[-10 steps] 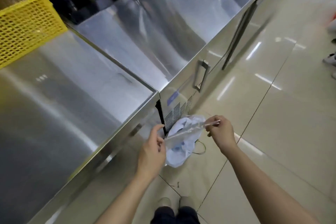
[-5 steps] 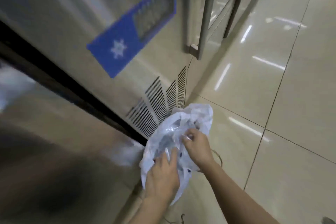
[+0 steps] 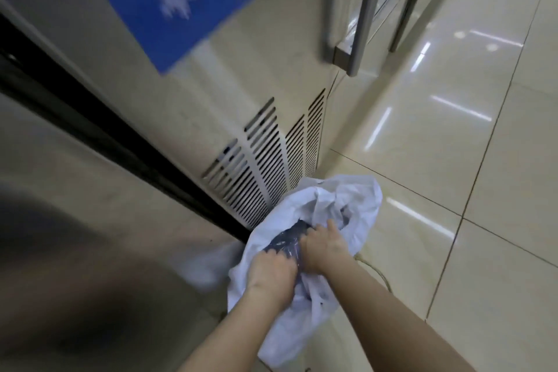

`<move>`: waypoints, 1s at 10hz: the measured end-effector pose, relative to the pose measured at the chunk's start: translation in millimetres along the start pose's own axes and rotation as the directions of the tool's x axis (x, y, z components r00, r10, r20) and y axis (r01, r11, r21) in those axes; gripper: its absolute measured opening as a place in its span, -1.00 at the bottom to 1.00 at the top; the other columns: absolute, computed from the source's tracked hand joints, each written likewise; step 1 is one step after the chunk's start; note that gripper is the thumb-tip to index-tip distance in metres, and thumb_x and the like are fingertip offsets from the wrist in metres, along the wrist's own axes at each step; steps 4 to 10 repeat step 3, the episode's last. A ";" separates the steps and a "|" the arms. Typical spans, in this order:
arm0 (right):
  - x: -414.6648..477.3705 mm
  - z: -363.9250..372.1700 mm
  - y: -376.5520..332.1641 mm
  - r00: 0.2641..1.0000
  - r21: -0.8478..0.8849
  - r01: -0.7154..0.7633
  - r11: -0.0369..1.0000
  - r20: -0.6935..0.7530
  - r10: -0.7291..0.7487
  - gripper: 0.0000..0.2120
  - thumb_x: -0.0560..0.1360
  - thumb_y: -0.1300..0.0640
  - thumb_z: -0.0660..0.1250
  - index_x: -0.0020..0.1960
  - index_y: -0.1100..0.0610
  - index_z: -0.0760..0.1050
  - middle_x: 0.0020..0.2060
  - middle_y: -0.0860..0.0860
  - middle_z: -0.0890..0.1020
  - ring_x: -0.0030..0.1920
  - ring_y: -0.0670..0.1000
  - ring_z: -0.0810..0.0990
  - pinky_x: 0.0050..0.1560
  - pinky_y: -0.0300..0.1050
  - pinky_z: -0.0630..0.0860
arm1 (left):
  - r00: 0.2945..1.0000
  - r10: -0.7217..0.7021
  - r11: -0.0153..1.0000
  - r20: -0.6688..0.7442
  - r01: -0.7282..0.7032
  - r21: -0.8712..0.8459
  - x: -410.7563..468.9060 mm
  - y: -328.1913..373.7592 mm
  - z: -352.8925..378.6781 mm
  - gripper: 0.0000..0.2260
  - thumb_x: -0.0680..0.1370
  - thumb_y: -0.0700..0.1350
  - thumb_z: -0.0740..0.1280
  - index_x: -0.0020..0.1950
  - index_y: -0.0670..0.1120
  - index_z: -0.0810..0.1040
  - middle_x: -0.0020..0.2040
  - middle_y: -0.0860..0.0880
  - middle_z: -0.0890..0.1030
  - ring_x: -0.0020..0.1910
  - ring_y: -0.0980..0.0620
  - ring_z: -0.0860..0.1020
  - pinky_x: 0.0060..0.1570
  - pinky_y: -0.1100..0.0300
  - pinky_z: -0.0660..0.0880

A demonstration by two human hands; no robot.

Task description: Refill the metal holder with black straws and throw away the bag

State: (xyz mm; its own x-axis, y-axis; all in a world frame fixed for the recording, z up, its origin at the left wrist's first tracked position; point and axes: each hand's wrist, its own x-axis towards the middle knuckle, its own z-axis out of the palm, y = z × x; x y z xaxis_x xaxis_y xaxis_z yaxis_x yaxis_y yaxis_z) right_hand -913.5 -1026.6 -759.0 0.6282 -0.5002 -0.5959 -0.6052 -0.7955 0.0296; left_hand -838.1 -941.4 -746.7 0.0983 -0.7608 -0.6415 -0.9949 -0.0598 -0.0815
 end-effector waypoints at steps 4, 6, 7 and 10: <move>-157.9 -177.5 60.1 0.991 0.377 -0.129 0.917 0.023 0.130 -0.58 0.54 0.01 0.16 0.35 0.15 0.29 0.30 0.14 0.46 0.28 0.14 0.44 0.12 -0.05 0.40 | 0.975 -0.131 0.914 -0.179 0.049 -0.404 -151.4 -6.9 -150.7 -0.70 0.55 0.01 0.11 0.22 -0.05 0.41 0.19 -0.07 0.53 0.15 -0.12 0.49 -0.08 0.12 0.35; -157.9 -177.5 60.1 0.991 0.377 -0.129 0.917 0.023 0.130 -0.58 0.54 0.01 0.16 0.35 0.15 0.29 0.30 0.14 0.46 0.28 0.14 0.44 0.12 -0.05 0.40 | 0.975 -0.131 0.914 -0.179 0.049 -0.404 -151.4 -6.9 -150.7 -0.70 0.55 0.01 0.11 0.22 -0.05 0.41 0.19 -0.07 0.53 0.15 -0.12 0.49 -0.08 0.12 0.35; -157.9 -177.5 60.1 0.991 0.377 -0.129 0.917 0.023 0.130 -0.58 0.54 0.01 0.16 0.35 0.15 0.29 0.30 0.14 0.46 0.28 0.14 0.44 0.12 -0.05 0.40 | 0.975 -0.131 0.914 -0.179 0.049 -0.404 -151.4 -6.9 -150.7 -0.70 0.55 0.01 0.11 0.22 -0.05 0.41 0.19 -0.07 0.53 0.15 -0.12 0.49 -0.08 0.12 0.35; -157.9 -177.5 60.1 0.991 0.377 -0.129 0.917 0.023 0.130 -0.58 0.54 0.01 0.16 0.35 0.15 0.29 0.30 0.14 0.46 0.28 0.14 0.44 0.12 -0.05 0.40 | 0.975 -0.131 0.914 -0.179 0.049 -0.404 -151.4 -6.9 -150.7 -0.70 0.55 0.01 0.11 0.22 -0.05 0.41 0.19 -0.07 0.53 0.15 -0.12 0.49 -0.08 0.12 0.35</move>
